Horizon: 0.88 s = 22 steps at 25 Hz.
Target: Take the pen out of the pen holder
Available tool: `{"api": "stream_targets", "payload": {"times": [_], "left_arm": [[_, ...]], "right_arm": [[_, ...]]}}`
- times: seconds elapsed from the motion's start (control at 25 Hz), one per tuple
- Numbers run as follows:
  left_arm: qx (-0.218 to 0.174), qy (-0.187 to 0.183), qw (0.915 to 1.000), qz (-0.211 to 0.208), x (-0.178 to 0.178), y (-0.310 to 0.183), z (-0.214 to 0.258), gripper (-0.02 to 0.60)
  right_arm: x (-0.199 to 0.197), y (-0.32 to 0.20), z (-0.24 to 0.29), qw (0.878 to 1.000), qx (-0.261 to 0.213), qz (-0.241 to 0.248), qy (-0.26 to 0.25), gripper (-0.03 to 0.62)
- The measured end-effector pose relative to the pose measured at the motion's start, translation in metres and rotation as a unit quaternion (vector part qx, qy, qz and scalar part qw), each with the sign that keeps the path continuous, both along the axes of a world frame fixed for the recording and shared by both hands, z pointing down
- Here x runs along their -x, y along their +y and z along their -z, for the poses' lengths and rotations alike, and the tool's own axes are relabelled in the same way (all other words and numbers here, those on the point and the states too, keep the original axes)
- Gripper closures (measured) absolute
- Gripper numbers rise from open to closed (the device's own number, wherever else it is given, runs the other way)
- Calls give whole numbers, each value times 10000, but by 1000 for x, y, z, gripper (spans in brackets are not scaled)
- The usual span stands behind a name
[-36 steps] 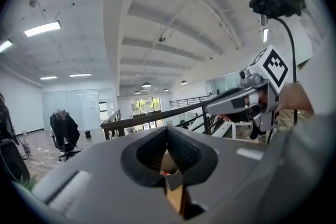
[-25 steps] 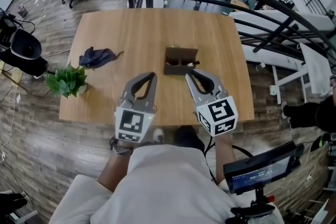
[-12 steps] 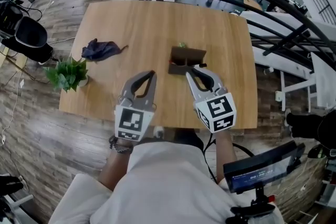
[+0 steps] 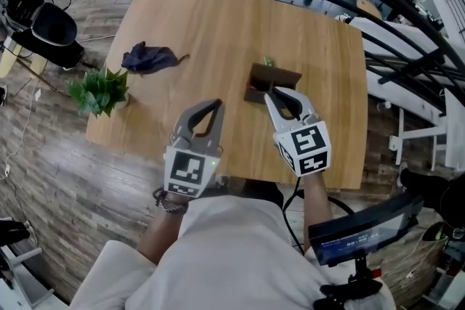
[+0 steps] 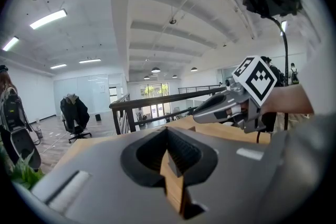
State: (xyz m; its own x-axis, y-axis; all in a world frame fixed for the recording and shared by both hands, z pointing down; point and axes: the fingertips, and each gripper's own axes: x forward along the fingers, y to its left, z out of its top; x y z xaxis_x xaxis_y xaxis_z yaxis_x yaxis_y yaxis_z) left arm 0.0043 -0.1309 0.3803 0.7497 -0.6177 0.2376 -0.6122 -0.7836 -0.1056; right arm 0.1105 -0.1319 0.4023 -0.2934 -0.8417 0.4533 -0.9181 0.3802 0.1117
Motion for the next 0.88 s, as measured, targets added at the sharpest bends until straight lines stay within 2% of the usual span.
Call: {"api": "stream_targets", "payload": {"times": [0.36, 0.6, 0.88], "left_arm": [[188, -61, 9997, 147, 4, -2, -10, 583], [334, -123, 9990, 269, 8, -4, -23, 583], [472, -195, 9979, 389, 11, -7, -29, 583]], "right_arm": [[11, -18, -25, 9991, 308, 287, 54, 539], [13, -30, -49, 9969, 534, 440, 384, 531], [19, -40, -63, 9943, 745, 616, 459, 526]]}}
